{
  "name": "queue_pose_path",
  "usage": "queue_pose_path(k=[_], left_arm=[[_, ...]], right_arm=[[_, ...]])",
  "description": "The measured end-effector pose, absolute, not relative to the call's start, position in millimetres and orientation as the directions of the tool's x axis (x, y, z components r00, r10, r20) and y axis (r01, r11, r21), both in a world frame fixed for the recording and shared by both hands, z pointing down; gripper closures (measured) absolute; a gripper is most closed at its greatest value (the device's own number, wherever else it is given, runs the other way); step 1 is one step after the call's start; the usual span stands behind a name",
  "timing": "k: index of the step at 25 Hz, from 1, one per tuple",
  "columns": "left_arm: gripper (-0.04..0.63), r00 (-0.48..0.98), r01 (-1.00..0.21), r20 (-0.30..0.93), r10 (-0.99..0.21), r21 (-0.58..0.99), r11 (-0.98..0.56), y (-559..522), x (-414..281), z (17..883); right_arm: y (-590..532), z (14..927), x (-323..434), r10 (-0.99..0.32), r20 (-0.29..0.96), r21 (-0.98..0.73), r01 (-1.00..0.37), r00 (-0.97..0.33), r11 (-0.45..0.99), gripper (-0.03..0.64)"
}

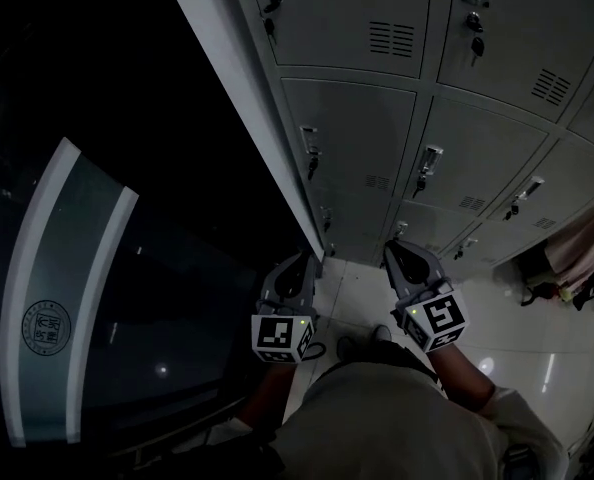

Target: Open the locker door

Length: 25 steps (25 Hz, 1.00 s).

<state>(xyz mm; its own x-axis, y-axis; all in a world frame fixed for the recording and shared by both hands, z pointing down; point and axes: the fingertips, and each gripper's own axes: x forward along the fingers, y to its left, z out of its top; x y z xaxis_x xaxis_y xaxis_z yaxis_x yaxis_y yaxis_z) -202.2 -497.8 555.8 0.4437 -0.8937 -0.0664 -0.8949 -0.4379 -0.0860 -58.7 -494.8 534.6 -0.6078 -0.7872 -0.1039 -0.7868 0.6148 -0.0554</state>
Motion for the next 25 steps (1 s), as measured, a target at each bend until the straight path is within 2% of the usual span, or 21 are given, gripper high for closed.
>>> queue_pose_path(k=[6, 11, 16, 25], left_arm=[[0.531, 0.355, -0.934, -0.072, -0.932, -0.078, -0.349, -515.4, -219.9, 557.7], [0.531, 0.339, -0.940, -0.087, -0.937, -0.084, -0.332, -518.1, -217.2, 552.2], [0.531, 0.332, -0.942, -0.098, -0.938, -0.089, -0.324, -512.1, -219.0, 549.8], [0.531, 0.253, -0.967, -0.077, -0.964, -0.041, -0.250, -498.4, -250.8, 567.2]], right_arm=[[-528.4, 542.7, -88.9, -0.750, -0.079, -0.025, -0.751, -0.657, 0.660, 0.569], [-556.9, 554.0, -101.4, -0.744, -0.051, -0.014, -0.745, -0.666, 0.667, 0.561], [-613.7, 598.3, -129.9, -0.729, 0.046, -0.024, -0.730, -0.683, 0.683, 0.486], [-723.7, 637.0, -200.4, -0.744, 0.144, 0.000, -0.752, -0.653, 0.659, 0.482]])
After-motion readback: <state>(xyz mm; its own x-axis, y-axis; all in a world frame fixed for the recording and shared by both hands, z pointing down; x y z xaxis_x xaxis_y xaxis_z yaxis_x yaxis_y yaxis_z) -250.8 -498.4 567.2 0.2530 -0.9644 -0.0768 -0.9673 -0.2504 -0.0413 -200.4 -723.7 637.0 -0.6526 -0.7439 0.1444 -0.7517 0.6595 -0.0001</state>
